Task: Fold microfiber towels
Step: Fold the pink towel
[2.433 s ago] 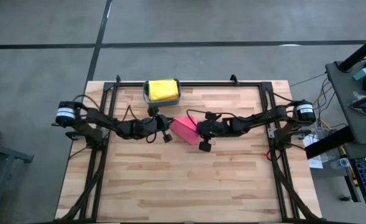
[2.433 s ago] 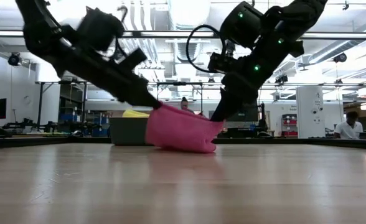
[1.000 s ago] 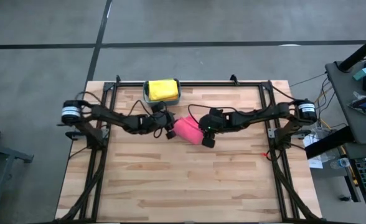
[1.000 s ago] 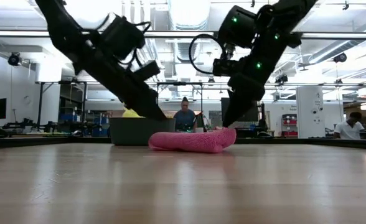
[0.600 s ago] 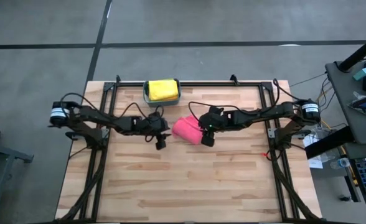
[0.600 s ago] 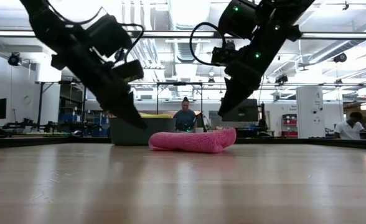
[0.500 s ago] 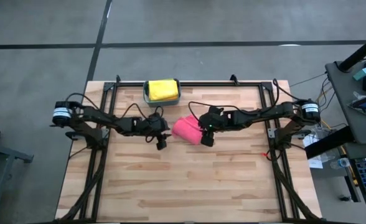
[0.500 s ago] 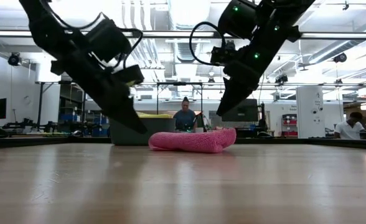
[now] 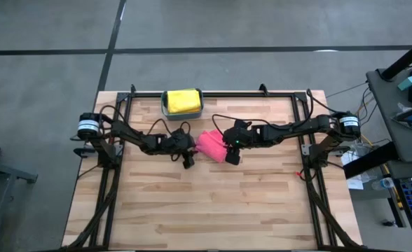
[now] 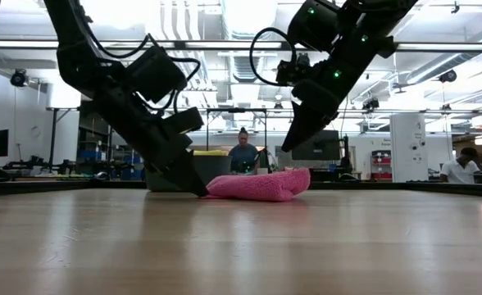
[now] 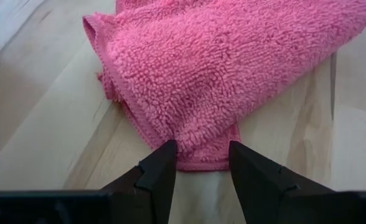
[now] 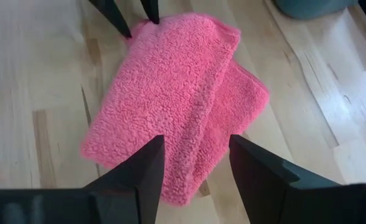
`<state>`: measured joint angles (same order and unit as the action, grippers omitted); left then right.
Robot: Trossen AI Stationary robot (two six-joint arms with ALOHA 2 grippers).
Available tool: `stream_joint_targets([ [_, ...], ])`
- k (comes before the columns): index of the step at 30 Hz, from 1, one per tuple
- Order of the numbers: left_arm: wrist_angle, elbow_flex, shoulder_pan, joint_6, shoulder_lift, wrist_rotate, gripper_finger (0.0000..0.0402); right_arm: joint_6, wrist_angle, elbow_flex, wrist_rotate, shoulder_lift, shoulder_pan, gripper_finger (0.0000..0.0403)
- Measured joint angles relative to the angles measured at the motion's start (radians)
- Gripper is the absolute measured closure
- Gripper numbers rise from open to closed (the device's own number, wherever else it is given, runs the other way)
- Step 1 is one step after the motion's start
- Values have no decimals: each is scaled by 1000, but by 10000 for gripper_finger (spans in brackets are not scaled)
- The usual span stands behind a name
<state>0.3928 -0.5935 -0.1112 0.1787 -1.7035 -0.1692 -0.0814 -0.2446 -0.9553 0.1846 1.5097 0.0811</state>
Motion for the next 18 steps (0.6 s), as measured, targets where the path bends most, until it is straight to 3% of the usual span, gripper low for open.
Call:
stream_joint_targets([
  [4, 0, -1, 3, -24, 0, -27, 292, 2, 29, 9, 0, 1, 0, 232],
  [9, 2, -1, 15, -42, 2, -129, 386, 5, 49, 17, 0, 1, 0, 232],
  [18, 47, -1, 53, -135, 149, -131, 401, 13, 144, 18, -12, 1, -19, 232],
])
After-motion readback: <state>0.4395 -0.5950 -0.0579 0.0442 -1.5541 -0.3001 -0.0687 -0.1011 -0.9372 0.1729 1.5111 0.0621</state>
